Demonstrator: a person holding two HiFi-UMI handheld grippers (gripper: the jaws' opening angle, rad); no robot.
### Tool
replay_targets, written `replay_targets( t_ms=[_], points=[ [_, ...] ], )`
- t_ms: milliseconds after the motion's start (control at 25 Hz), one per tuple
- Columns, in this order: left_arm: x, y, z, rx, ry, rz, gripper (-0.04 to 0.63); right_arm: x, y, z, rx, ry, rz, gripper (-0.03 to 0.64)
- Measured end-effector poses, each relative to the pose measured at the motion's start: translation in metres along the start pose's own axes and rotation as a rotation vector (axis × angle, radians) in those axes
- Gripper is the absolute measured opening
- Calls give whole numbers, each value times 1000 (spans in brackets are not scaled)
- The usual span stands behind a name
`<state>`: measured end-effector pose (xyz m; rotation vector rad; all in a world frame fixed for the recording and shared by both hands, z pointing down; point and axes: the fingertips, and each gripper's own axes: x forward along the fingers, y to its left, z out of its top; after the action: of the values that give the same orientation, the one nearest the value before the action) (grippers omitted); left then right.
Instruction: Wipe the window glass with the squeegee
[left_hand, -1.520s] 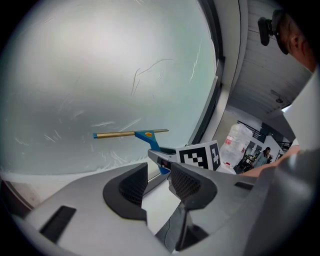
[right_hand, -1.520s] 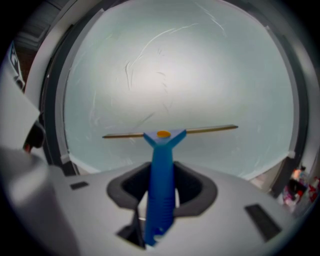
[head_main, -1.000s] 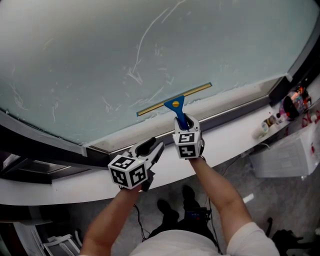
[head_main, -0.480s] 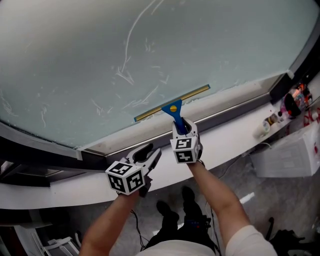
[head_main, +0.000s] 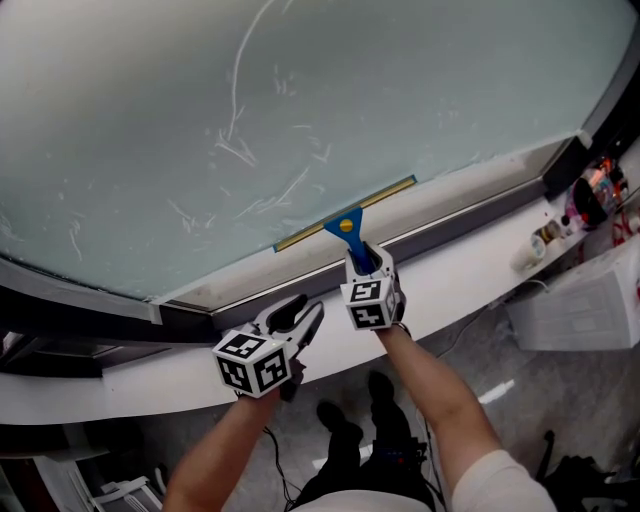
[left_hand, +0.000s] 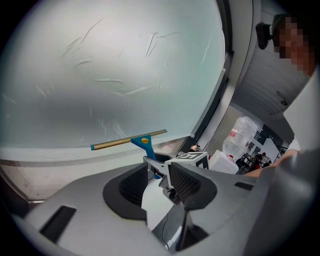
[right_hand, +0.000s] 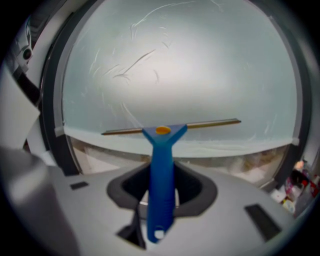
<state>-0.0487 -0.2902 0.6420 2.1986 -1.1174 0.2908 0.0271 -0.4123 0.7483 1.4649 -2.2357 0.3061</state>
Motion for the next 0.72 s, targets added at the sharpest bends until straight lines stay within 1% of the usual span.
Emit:
replay_targets(
  t_ms=[120, 360, 720],
  points=[
    [3, 1, -6, -3, 7, 0, 166, 6, -1, -7, -13, -4, 0, 152],
    [7, 4, -18, -15, 25, 1, 167, 13, 0, -26, 22, 53, 2, 152],
    [11, 5, -23, -24, 31, -1, 167, 16, 0, -35, 32, 84, 24, 152]
  ],
)
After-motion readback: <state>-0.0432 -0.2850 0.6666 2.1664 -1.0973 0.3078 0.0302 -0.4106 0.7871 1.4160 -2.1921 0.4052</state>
